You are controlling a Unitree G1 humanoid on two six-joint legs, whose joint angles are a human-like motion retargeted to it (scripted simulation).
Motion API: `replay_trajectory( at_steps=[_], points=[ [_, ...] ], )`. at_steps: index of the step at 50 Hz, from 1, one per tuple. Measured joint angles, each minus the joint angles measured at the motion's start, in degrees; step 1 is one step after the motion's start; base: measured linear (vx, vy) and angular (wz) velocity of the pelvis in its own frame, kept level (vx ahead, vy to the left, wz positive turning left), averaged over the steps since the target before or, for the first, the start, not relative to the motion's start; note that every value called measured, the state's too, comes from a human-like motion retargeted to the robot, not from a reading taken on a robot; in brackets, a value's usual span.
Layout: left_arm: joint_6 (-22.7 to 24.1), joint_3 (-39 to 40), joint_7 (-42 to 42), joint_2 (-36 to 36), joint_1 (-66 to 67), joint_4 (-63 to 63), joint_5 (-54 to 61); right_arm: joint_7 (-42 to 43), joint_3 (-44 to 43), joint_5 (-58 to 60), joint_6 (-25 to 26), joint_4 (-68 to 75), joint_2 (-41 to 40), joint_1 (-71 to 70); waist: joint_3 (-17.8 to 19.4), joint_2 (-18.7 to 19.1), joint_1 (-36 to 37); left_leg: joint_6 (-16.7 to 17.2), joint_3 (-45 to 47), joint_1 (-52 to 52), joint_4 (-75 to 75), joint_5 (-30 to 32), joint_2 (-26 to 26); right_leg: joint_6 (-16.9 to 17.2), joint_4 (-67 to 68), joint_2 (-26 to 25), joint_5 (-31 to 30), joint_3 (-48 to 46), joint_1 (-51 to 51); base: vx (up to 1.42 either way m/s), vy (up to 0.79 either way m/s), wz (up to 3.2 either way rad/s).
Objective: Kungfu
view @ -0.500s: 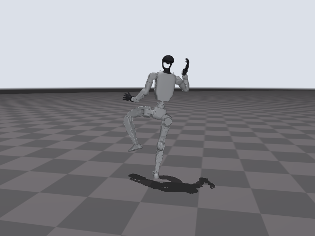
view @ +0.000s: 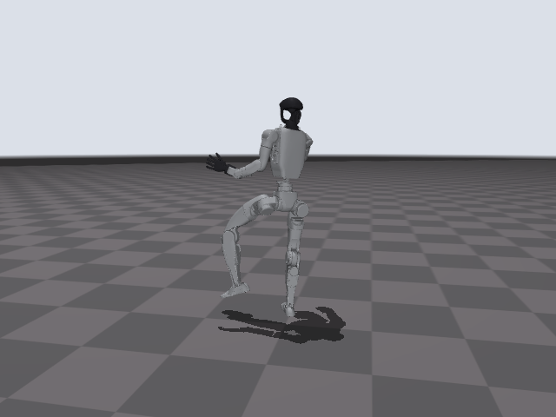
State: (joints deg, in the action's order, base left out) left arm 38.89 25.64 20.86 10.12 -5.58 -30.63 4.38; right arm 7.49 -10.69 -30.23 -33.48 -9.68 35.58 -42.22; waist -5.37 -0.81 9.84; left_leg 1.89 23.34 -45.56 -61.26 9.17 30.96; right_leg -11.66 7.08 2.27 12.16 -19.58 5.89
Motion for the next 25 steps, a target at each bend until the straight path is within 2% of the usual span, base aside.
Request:
replay_trajectory(
  at_steps=[5,6,7,10,11,12,13,14,15,17,18,19,20,22,25],
  points=[
    [-2.2,1.5,-1.9,6.1,-8.0,2.5,3.3,-15.3,7.4,-8.2,2.0,15.2,-6.8,-4.9,0.9,-0.5,5.4,6.3,-2.2,8.4,35.0,5.5,-6.1,4.8,-1.5,0.6,1.7,-3.9,-7.4,0.54,0.16,1.37],
    [-2.9,1.2,-2.0,7.4,-10.7,2.0,4.0,-17.9,8.5,-7.7,2.2,19.1,-7.8,-6.3,1.1,-0.5,6.2,6.4,-0.7,9.5,38.8,5.6,-6.6,5.9,-1.9,0.5,1.9,-5.4,-9.0,0.67,0.17,1.84],
    [-3.5,0.8,-2.2,8.7,-13.5,1.4,4.8,-20.4,9.4,-6.8,2.4,23.3,-8.7,-7.9,1.1,-0.4,6.8,5.9,1.7,10.8,42.1,5.5,-7.2,7.0,-2.1,0.5,2.0,-6.9,-10.5,0.74,0.22,2.11],
    [-4.8,-1.1,-3.6,12.0,-23.4,-3.1,6.7,-26.1,11.1,-0.2,2.2,37.5,-10.9,-13.1,0.8,-0.8,7.6,1.0,12.2,16.0,46.3,5.5,-10.2,10.6,-2.2,0.8,1.6,-10.7,-14.2,0.76,0.17,2.12],
    [-4.9,-1.6,-4.3,12.8,-27.2,-6.3,7.1,-27.0,11.7,2.8,0.9,43.2,-12.1,-15.0,0.6,-0.7,7.9,1.5,13.2,18.1,45.2,7.4,-10.9,12.2,-2.0,0.6,1.1,-11.6,-15.7,0.79,0.15,1.8],
    [-4.7,-2.0,-4.9,13.7,-31.0,-9.8,7.4,-27.6,12.2,5.7,-0.4,49.3,-13.2,-17.1,0.3,-0.9,8.2,1.0,13.8,19.7,43.8,4.9,-12.0,13.9,-1.7,1.0,0.4,-12.6,-17.0,0.9,0.19,1.63],
    [-3.8,-2.3,-5.8,14.7,-34.8,-14.3,7.3,-27.3,12.6,8.2,-1.7,55.9,-14.5,-19.5,-0.2,-1.7,8.4,-1.2,13.6,20.6,41.7,-6.6,-13.7,16.1,-1.2,2.4,-0.5,-14.0,-18.0,1.0,0.2,1.42],
    [-3.0,-2.7,-6.7,15.7,-37.6,-18.7,7.3,-27.0,12.6,10.0,-2.2,61.5,-15.5,-21.0,-1.3,-2.7,8.9,-3.3,14.3,20.6,41.8,-10.3,-15.5,18.4,-0.7,3.6,-2.3,-14.6,-18.5,1.02,0.17,1.15],
    [-2.4,-3.2,-7.7,16.8,-39.8,-22.9,7.2,-26.6,12.5,11.4,-2.4,66.6,-16.5,-22.2,-2.9,-3.8,9.6,-5.2,15.3,20.3,43.0,-10.0,-17.2,20.6,0.0,4.7,-4.5,-14.9,-18.8,1.16,0.14,1.41],
    [-1.9,-3.2,-11.8,17.5,-45.7,-34.6,6.3,-24.8,8.7,16.8,-2.3,74.3,-19.5,-23.4,-5.4,-4.1,8.2,-4.4,3.2,13.9,37.0,-13.2,-19.1,23.5,1.9,4.8,-11.9,-15.9,-18.5,1.18,0.11,1.32],
    [-2.9,-2.7,-13.7,17.3,-48.4,-38.8,6.6,-22.0,7.8,18.5,-0.3,77.2,-20.7,-25.1,-3.7,-5.0,10.2,-4.4,3.6,13.8,36.3,-13.3,-19.8,24.7,4.2,7.7,-16.1,-13.4,-18.2,0.6,-0.01,0.75],
    [-3.7,-3.4,-14.9,17.0,-51.3,-41.4,7.8,-20.1,6.2,19.7,1.5,78.8,-21.5,-26.8,-1.9,-4.5,10.7,-4.5,2.5,14.3,36.2,-13.9,-20.4,25.3,5.4,8.1,-20.2,-12.7,-18.5,0.13,-0.08,0.94],
    [-4.6,-4.6,-15.8,16.6,-54.2,-43.1,9.6,-18.6,4.2,20.6,3.3,79.9,-22.2,-28.6,-0.2,-3.2,10.4,-4.5,0.6,15.0,36.5,-14.8,-21.0,25.6,6.2,7.3,-24.2,-12.9,-19.1,0.16,-0.11,1.53],
    [-4.0,-6.4,-15.6,17.4,-56.2,-43.9,11.4,-19.7,3.4,17.0,3.1,79.8,-22.2,-29.1,0.4,-2.7,10.2,-5.0,3.2,18.4,38.7,-15.6,-20.7,26.1,9.0,5.1,-29.2,-8.7,-17.9,0.5,-0.24,1.29],
    [-2.0,-7.5,-12.2,19.3,-57.2,-43.6,8.8,-21.2,4.1,13.5,-1.5,78.1,-21.3,-28.4,-2.3,-0.1,8.4,-2.3,-3.3,14.5,38.2,-14.2,-15.0,26.7,14.1,-7.7,-28.8,0.2,-11.2,0.56,-0.69,0.93]
  ],
)
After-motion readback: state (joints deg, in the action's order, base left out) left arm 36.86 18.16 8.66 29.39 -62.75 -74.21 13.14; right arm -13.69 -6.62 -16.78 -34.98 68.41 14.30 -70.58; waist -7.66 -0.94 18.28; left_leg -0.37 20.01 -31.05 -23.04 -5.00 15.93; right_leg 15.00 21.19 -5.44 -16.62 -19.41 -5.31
